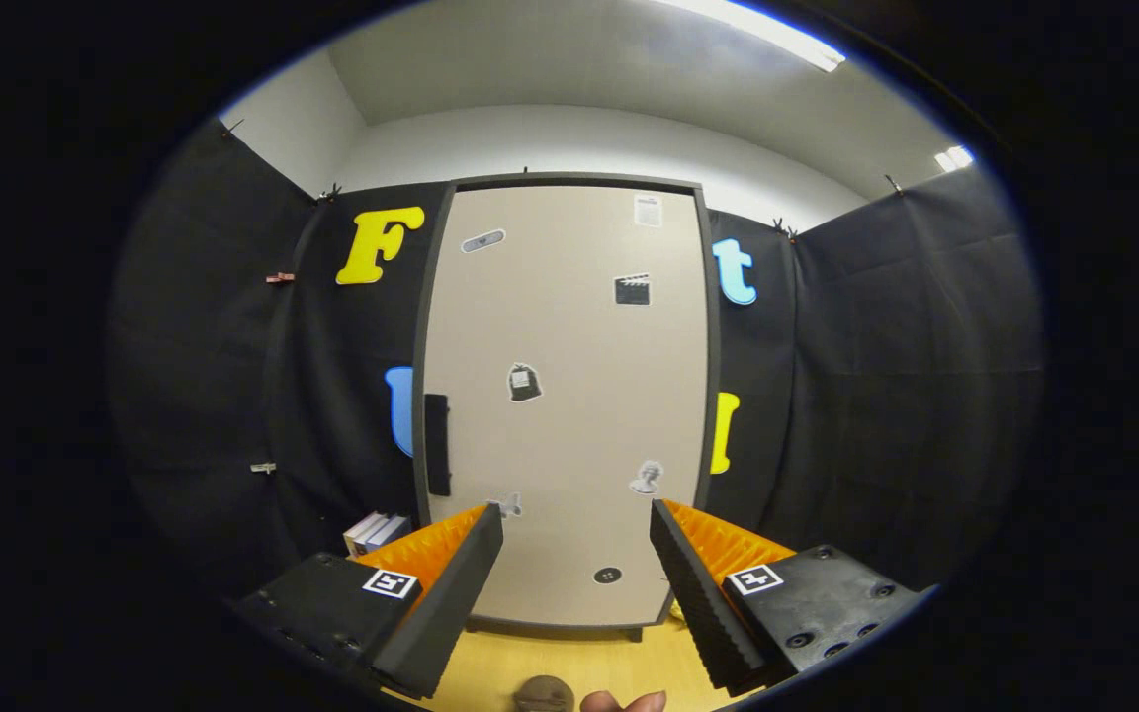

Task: Open the shoe cabinet door, grab the shoes and put them into the shoe cabinet, then close the shoe cabinet door.

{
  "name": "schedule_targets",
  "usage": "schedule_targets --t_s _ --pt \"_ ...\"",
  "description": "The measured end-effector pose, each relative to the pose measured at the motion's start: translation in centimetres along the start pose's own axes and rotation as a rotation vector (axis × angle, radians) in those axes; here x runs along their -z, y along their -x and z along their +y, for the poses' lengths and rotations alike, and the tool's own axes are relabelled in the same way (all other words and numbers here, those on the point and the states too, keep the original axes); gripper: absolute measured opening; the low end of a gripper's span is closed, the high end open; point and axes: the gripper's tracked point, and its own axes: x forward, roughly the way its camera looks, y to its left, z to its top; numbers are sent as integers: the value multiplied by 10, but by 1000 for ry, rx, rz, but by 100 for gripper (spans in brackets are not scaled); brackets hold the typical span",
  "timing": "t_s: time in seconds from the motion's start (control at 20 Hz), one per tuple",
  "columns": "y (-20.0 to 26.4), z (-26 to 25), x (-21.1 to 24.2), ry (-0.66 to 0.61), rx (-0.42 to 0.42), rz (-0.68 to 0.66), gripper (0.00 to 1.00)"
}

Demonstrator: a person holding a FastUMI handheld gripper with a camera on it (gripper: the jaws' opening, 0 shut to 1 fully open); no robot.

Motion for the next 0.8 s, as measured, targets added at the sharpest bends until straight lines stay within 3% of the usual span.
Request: schedule_targets --t_s 0.35,0.8 --pt "-72 92 26 -28 -78 71 98" --pt "-171 138 36 -36 -56 77 98"
